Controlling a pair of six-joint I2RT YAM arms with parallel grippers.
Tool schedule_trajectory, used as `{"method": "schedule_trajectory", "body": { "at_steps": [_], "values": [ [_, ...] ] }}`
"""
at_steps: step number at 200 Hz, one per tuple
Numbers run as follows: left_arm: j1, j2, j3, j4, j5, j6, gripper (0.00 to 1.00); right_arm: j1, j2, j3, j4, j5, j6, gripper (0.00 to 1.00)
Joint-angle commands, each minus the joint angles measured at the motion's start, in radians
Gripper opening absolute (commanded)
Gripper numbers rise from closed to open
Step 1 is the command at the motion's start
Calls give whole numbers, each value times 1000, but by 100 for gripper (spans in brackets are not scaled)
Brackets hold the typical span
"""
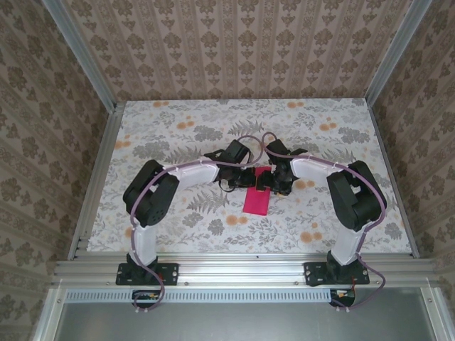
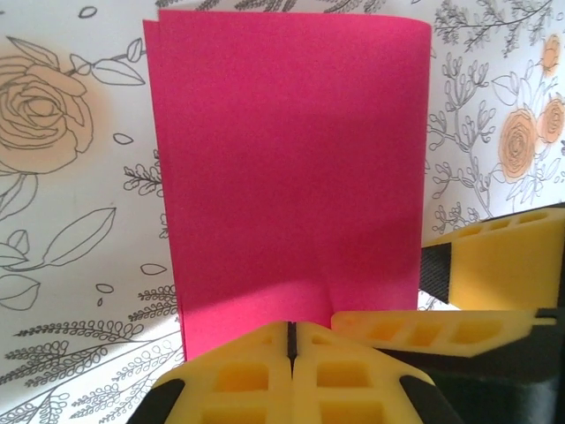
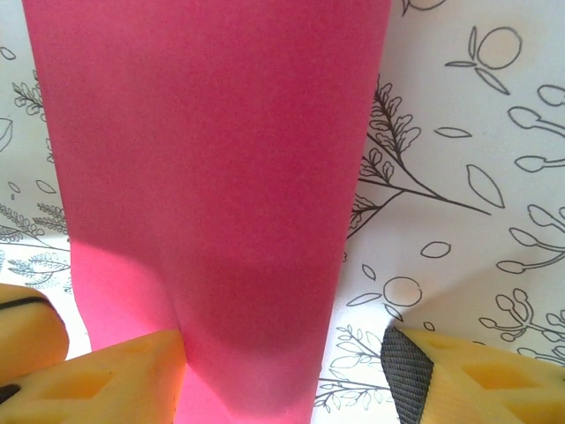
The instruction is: Fold a paper plane with a square sheet of paper (pick it up from the middle)
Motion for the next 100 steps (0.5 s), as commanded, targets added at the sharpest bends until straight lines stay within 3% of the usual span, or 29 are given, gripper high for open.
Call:
{"method": "schedule_trajectory", "body": {
  "at_steps": [1, 100],
  "values": [
    [-4, 24, 24, -43, 5, -27, 0, 5, 50, -27, -8, 32, 9, 65],
    [-8, 69, 27, -79, -28, -21, 0, 5, 51, -29, -2, 30, 12, 65]
  ]
}}
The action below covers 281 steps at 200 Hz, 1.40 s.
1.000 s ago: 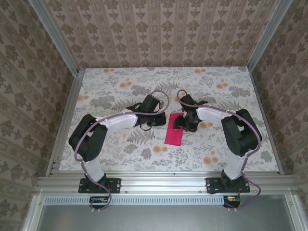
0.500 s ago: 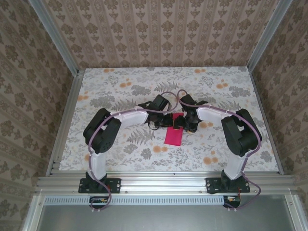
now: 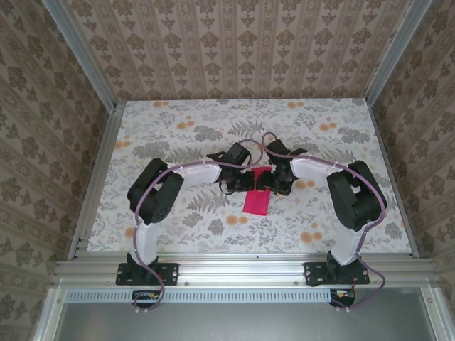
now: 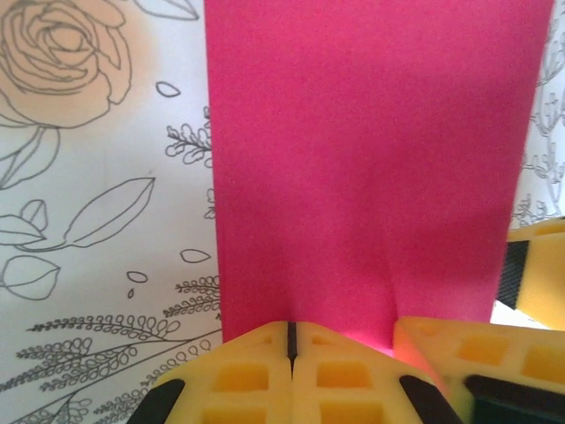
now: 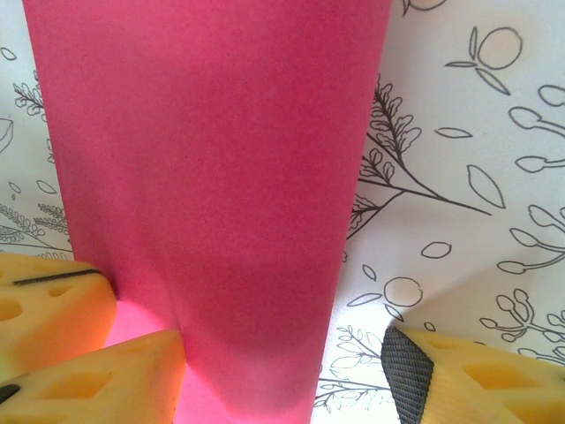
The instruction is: Fold a paper plane with a square sheet of paper (pick it up from the middle)
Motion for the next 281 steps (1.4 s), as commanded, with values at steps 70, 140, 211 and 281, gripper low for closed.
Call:
{"method": "schedule_trajectory", "body": {
  "at_steps": [70, 140, 211, 281],
  "values": [
    [-13, 40, 17, -77, -50, 10, 0, -21, -77, -24, 0, 12, 1, 70],
    [-14, 43, 22, -90, -56, 23, 0, -43, -160, -101, 213, -240, 42, 29],
    [-17, 46, 21, -97, -58, 31, 0, -71, -79, -174, 317, -287, 63, 16],
    [-18, 58, 21, -99, -54, 31, 0, -104, -15, -252, 356, -284, 33, 18]
  ]
}}
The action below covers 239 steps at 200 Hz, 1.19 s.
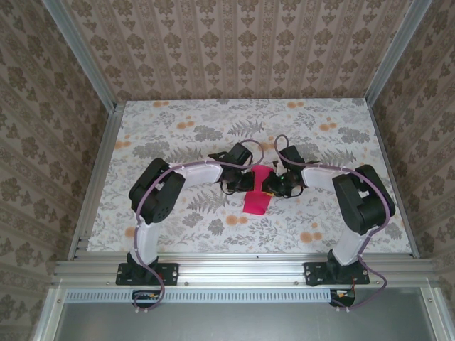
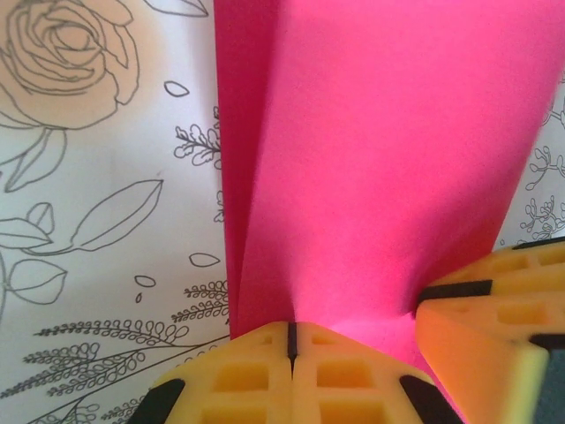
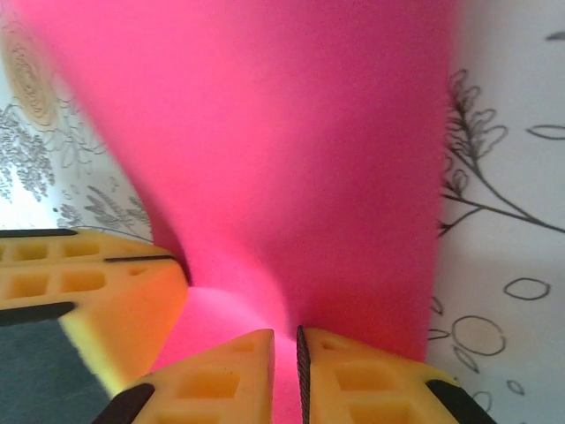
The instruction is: Fold a paper plane with a square sheet of paper (pick it up from the middle)
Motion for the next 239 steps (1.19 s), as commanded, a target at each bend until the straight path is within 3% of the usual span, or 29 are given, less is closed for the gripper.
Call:
{"method": "schedule_trajectory", "body": {
  "at_steps": [1, 58, 121, 184, 239],
  "values": [
    [-10, 48, 2, -74, -25, 19, 0, -9, 42, -30, 3, -6, -19, 18],
    [-14, 50, -1, -77, -21, 23, 0, -12, -33, -22, -67, 12, -57, 21],
    [-21, 53, 6, -77, -23, 20, 0, -10, -117, -73, 29, -158, 10, 21],
    [-23, 51, 4, -87, -26, 29, 0, -10, -35, -134, 9, -90, -24, 21],
    [-23, 47, -3, -86, -29, 30, 0, -7, -169, -145, 7, -161, -6, 22]
  ]
}}
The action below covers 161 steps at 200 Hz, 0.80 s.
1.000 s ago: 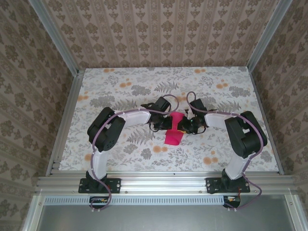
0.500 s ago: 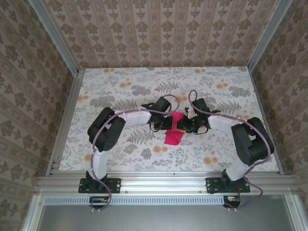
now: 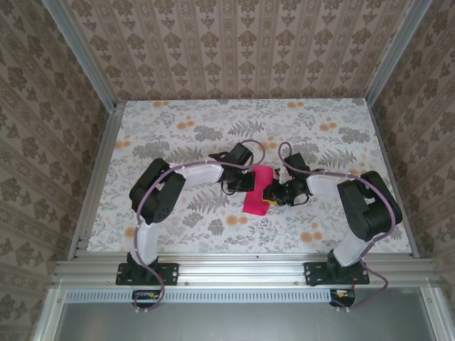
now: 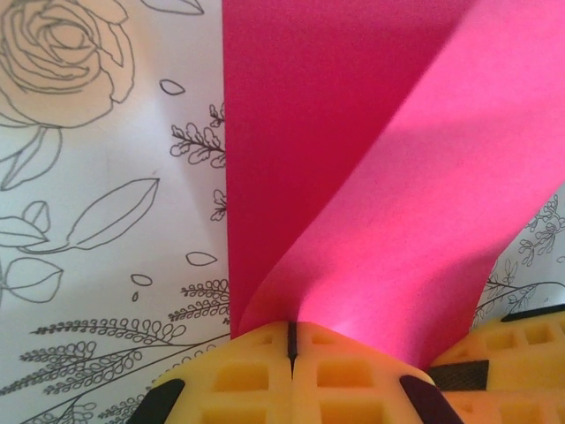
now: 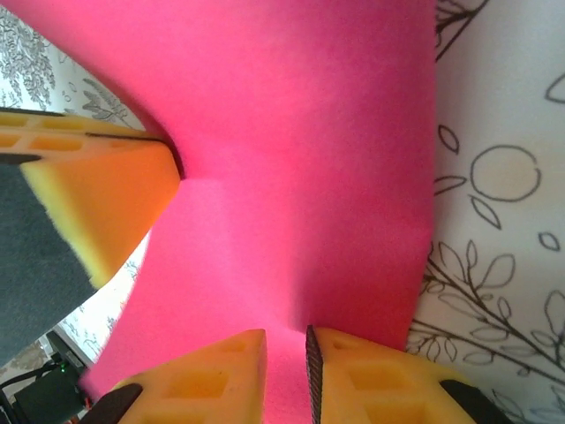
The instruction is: Fold a paper plane with a square sheet of paper (pick it up from the middle)
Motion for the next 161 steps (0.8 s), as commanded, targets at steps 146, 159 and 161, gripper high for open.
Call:
{"method": "schedule_trajectory", "body": {
  "at_steps": [146, 159, 161],
  "values": [
    [-15, 46, -8, -84, -20, 41, 0, 33, -121, -84, -28, -53, 26, 23],
    [-16, 45, -6, -84, -19, 42, 0, 36, -141, -90, -14, -78, 42, 23],
    [-15, 46, -7, -84, -19, 42, 0, 38, -144, -92, -10, -80, 45, 23]
  ]
}}
